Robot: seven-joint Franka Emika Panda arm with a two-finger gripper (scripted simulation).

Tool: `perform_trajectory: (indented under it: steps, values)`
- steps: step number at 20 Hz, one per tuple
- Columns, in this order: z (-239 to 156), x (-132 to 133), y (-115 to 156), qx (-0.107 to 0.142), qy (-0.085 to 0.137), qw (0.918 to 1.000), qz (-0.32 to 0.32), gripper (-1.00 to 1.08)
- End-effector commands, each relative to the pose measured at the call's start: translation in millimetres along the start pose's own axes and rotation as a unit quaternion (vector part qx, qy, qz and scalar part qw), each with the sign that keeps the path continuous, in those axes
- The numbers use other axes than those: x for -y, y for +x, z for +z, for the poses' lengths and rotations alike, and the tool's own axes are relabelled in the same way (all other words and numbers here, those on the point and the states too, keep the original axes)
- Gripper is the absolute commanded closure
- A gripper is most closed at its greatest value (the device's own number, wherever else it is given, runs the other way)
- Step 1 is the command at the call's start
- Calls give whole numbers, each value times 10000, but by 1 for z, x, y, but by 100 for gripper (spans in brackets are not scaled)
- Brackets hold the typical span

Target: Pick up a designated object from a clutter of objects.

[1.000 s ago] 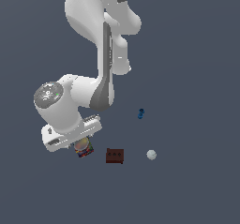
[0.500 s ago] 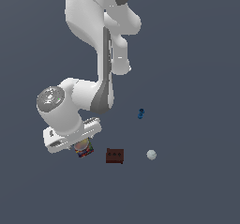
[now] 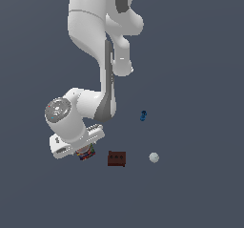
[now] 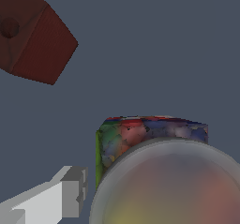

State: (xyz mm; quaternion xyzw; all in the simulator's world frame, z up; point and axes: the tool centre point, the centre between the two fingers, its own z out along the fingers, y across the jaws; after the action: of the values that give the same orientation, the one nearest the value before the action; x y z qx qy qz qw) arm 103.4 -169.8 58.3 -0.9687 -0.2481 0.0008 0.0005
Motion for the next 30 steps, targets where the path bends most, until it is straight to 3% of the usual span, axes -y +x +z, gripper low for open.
perform_trajectory:
  steps: [1, 2, 18, 30]
  values:
    - [0, -1, 1, -7, -6, 10000, -1, -92]
    - [0, -1, 1, -7, -6, 10000, -1, 108]
    - [-5, 3, -1, -4, -6, 10000, 1, 108]
    - [-52, 42, -16, 0, -9, 10000, 0, 108]
